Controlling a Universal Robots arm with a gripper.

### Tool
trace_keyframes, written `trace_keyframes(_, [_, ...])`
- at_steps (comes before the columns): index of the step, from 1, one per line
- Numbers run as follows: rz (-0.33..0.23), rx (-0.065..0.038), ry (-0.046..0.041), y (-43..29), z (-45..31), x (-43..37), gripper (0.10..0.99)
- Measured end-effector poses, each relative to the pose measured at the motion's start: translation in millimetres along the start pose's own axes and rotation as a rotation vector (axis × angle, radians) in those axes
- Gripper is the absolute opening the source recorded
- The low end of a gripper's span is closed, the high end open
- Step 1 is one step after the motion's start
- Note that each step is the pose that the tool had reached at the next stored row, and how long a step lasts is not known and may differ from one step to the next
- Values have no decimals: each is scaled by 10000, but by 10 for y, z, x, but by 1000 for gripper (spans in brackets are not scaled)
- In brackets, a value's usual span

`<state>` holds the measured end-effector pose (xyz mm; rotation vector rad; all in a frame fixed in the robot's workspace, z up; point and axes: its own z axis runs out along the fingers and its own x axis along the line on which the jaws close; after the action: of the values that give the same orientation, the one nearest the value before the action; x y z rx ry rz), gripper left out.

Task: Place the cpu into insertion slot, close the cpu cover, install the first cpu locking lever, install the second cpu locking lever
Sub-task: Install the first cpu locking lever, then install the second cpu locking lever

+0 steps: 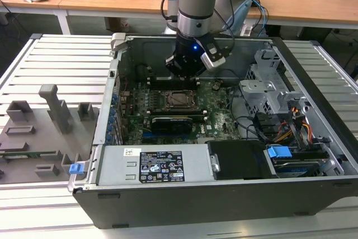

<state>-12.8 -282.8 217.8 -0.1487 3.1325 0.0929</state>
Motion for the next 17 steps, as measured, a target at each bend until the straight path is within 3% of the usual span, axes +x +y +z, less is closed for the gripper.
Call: trace_keyframes(17, [0,0,-1,-60,-3,3,106])
